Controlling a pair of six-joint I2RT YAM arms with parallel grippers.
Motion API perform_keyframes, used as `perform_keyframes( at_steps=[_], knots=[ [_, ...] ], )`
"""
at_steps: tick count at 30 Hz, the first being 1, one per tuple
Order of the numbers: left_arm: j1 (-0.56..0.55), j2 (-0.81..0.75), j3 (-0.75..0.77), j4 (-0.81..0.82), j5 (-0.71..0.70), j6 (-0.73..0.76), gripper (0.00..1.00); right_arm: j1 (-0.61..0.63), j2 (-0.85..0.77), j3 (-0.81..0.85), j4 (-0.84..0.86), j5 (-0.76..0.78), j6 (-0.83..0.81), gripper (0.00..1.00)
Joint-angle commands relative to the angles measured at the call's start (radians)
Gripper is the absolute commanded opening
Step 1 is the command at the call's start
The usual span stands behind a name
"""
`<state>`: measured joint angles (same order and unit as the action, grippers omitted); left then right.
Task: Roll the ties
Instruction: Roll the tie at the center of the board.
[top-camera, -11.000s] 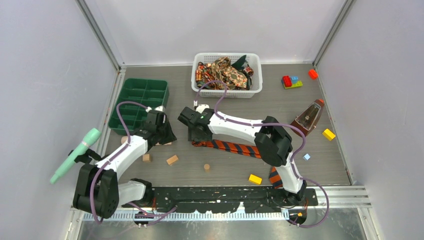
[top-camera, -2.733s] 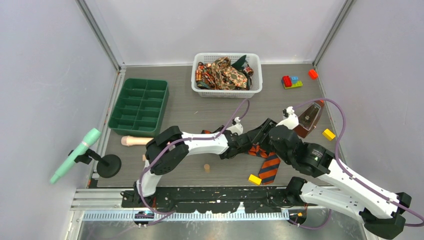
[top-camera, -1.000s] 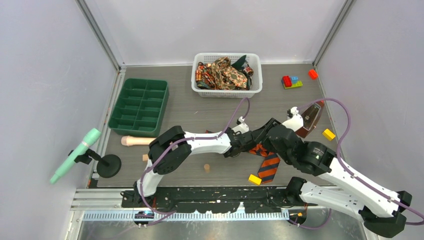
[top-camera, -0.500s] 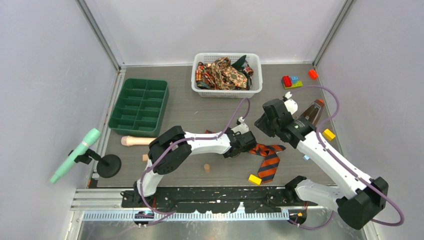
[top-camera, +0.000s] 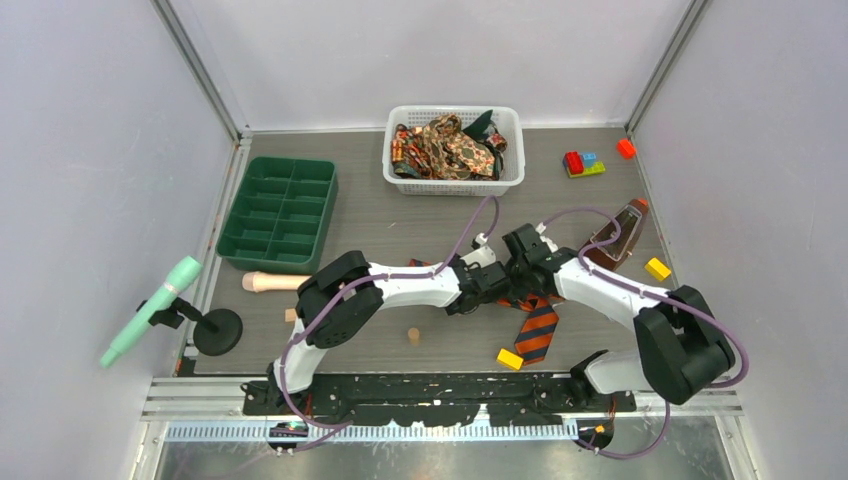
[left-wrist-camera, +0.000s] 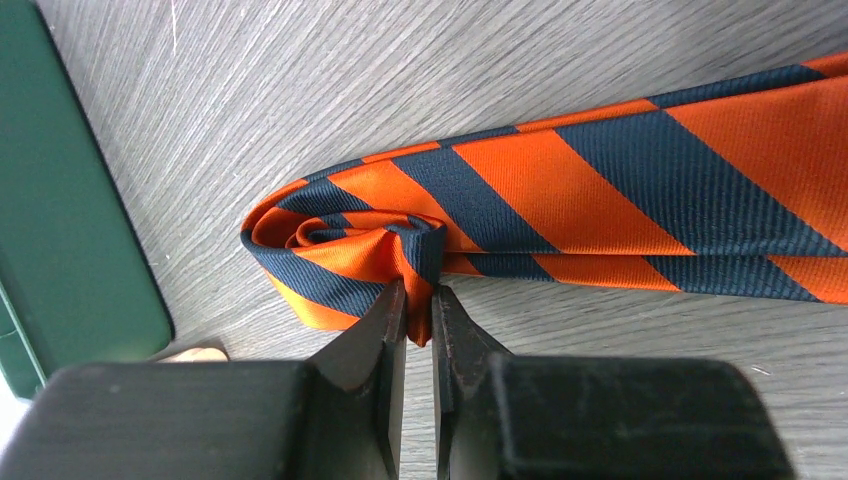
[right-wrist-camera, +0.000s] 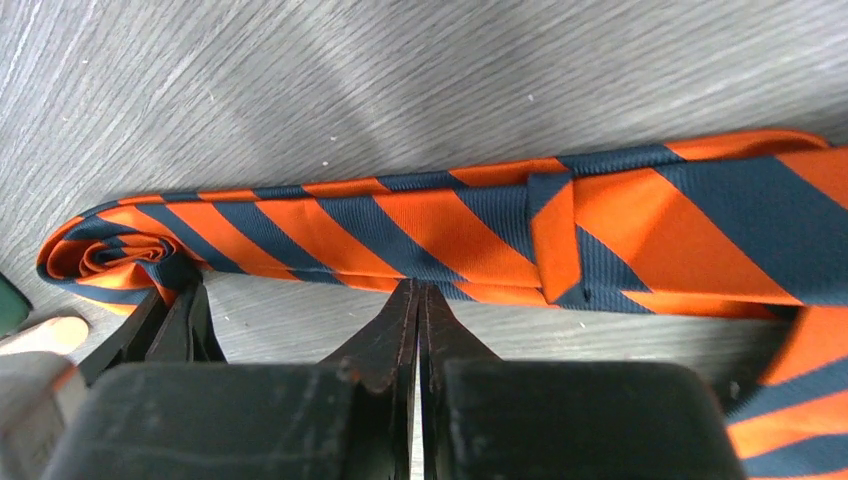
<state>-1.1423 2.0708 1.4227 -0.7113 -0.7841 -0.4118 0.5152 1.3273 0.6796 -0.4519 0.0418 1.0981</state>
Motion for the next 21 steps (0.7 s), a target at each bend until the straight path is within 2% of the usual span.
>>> perform_keyframes(
  at_steps=[1, 12, 21],
  knots=[
    [0.016, -0.005, -0.021, 0.037, 0.043, -0.023, 0.02, 0.002, 0.036, -0.015, 0.139, -0.027, 0.023, 0.04],
    [0.016, -0.003, -0.022, 0.04, 0.059, -0.027, 0.0, -0.008, 0.008, -0.013, 0.169, 0.008, 0.024, 0.0],
    [0.017, 0.003, -0.021, 0.04, 0.056, -0.029, 0.0, -0.034, 0.084, -0.017, 0.137, 0.024, 0.018, 0.0]
  ],
)
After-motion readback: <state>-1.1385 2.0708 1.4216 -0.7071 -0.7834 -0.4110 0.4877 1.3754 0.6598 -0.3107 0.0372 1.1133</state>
